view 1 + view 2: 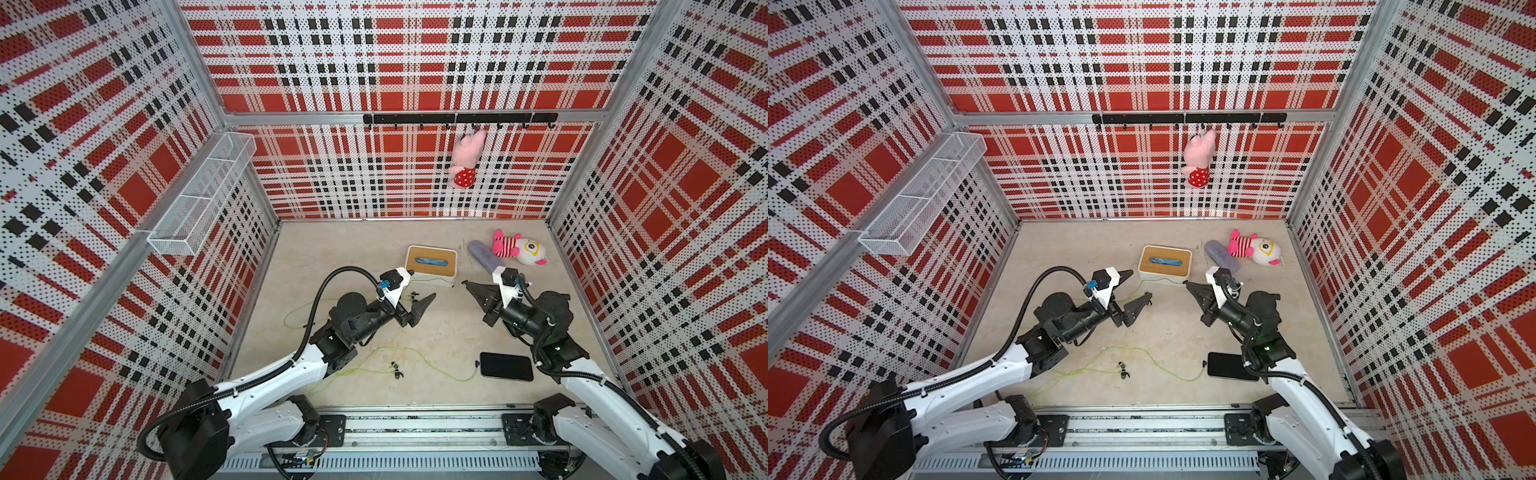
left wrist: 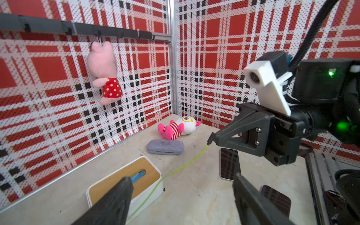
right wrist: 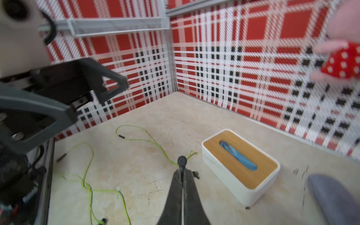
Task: Plug wired earphones into phones
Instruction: Pick up the wired earphone from the center of the board.
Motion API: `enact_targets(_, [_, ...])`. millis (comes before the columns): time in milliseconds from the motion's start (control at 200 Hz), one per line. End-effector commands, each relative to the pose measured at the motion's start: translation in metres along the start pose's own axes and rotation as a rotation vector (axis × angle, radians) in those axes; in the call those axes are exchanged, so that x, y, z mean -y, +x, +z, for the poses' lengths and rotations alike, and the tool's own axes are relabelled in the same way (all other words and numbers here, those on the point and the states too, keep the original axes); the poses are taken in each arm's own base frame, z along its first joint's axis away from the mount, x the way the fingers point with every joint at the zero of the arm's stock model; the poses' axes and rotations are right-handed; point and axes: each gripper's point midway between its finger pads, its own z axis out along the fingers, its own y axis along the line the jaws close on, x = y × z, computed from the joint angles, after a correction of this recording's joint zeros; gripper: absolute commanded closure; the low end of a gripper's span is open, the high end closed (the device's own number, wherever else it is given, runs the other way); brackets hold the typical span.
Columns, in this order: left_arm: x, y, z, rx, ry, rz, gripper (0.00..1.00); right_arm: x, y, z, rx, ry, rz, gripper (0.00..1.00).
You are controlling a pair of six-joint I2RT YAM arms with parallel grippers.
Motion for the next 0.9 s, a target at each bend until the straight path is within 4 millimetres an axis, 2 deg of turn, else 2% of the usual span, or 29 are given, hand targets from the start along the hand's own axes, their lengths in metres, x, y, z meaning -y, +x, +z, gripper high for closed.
enact_targets(0, [0.026, -0.010, 0.009, 0.029, 0.158, 0.112, 0.20, -0.042, -0.008, -0.006, -0.013, -0.250, -0.304, 1.00])
enact_targets(140, [0.040, -0.008, 0.018, 0.011, 0.252, 0.162, 0.29, -0.063, -0.018, -0.013, -0.005, -0.385, -0.421, 1.00])
enact_targets(256, [0.047, -0.010, 0.018, 0.012, 0.297, 0.182, 0.32, -0.068, -0.025, -0.016, 0.004, -0.426, -0.472, 1.00])
enact_targets(396, [0.066, -0.002, 0.014, -0.001, 0.400, 0.214, 0.35, -0.070, -0.028, -0.016, 0.016, -0.440, -0.489, 1.00])
enact_targets(536, [0.066, 0.002, 0.017, -0.025, 0.403, 0.222, 0.42, -0.078, -0.033, -0.018, 0.040, -0.489, -0.491, 1.00])
enact_targets(892, [0.069, 0.003, 0.018, -0.024, 0.417, 0.235, 0.62, -0.079, -0.038, -0.016, 0.033, -0.507, -0.497, 1.00])
